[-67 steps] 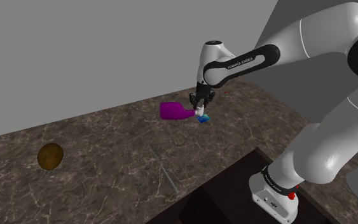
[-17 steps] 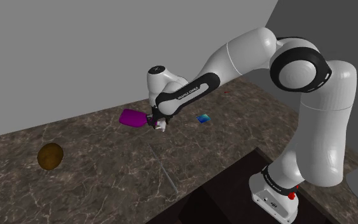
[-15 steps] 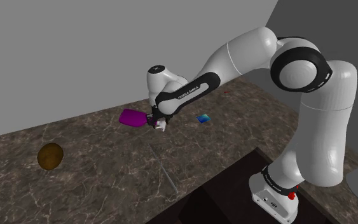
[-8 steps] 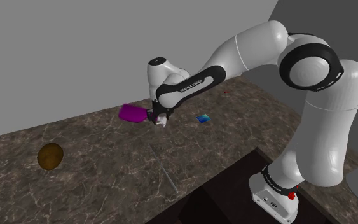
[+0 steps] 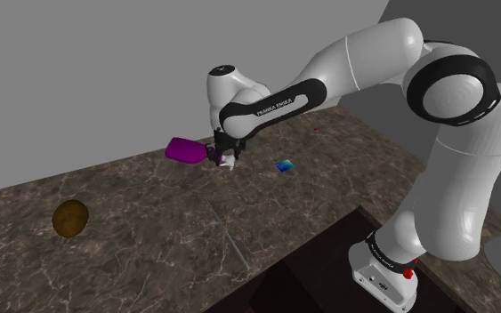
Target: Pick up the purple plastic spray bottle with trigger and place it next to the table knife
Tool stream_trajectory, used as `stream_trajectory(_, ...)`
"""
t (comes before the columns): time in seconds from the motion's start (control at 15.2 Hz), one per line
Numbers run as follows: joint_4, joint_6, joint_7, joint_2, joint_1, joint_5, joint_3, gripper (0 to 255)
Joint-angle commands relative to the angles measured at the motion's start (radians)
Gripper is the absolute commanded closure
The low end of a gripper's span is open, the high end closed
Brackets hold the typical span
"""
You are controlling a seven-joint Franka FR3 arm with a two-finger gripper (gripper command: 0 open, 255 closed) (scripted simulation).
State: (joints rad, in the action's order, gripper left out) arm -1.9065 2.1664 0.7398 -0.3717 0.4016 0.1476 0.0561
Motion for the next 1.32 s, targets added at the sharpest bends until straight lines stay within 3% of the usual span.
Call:
stream_trajectory(0.0, 0.010, -0.024, -0.004, 0.014, -0.001, -0.003, 0.001, 255)
stream_trajectory(0.2, 0.018, -0.048, -0.008, 0.030, -0.001, -0.006, 0.002, 255)
stream_trajectory(0.73, 0.144, -0.112, 0.154, -0.048, 0.116, -0.003, 0.056, 255)
stream_trajectory(1.25, 0.358, -0.208, 0.298, -0.180, 0.238, 0.007, 0.096, 255)
